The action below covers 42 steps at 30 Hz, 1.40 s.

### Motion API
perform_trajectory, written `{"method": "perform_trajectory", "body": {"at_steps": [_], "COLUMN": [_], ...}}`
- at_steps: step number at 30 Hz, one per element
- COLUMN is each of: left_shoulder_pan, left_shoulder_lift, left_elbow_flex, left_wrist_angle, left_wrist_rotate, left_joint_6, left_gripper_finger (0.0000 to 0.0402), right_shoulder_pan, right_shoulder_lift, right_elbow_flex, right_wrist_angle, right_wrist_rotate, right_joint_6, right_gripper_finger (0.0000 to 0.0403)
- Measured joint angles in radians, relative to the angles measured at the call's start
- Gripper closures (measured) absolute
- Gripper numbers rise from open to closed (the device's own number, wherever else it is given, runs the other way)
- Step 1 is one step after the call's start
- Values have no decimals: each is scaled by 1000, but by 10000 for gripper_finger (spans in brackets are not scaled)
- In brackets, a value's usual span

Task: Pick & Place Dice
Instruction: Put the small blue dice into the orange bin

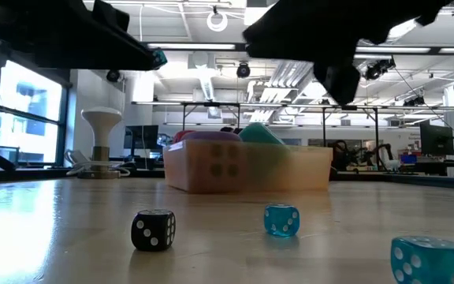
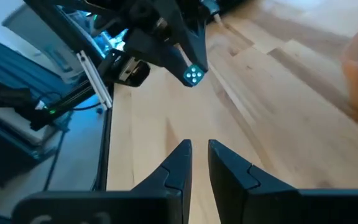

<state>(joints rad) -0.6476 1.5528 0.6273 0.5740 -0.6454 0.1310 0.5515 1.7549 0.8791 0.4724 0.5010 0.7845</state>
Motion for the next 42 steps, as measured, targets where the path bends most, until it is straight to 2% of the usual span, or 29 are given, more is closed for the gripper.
{"method": "perform_trajectory", "body": {"at_steps": [5, 14, 19, 26, 34, 42], "left_shoulder_pan": [5, 6, 38, 52, 52, 52], "left_shoulder_lift": [0, 0, 0, 0, 0, 0], "left_elbow_flex": [0, 0, 0, 0, 0, 0], "left_wrist_angle": [7, 7, 10, 10, 10, 10], "left_wrist_rotate": [3, 2, 2, 2, 2, 2], "left_joint_6": [5, 5, -25, -58, -71, -72], "left_gripper_finger": [353, 353, 353, 353, 353, 353], "right_shoulder_pan": [-50, -107, -130, -136, -148, -169], "right_shoulder_lift": [55, 74, 74, 98, 174, 186], "right_elbow_flex": [0, 1, 1, 1, 1, 1], "right_wrist_angle": [112, 217, 239, 255, 390, 415], "right_wrist_rotate": [-66, -112, -112, -108, -108, -117], "right_joint_6": [-5, 29, 56, 83, 83, 84], "right_gripper_finger": [347, 234, 200, 195, 195, 208]}}
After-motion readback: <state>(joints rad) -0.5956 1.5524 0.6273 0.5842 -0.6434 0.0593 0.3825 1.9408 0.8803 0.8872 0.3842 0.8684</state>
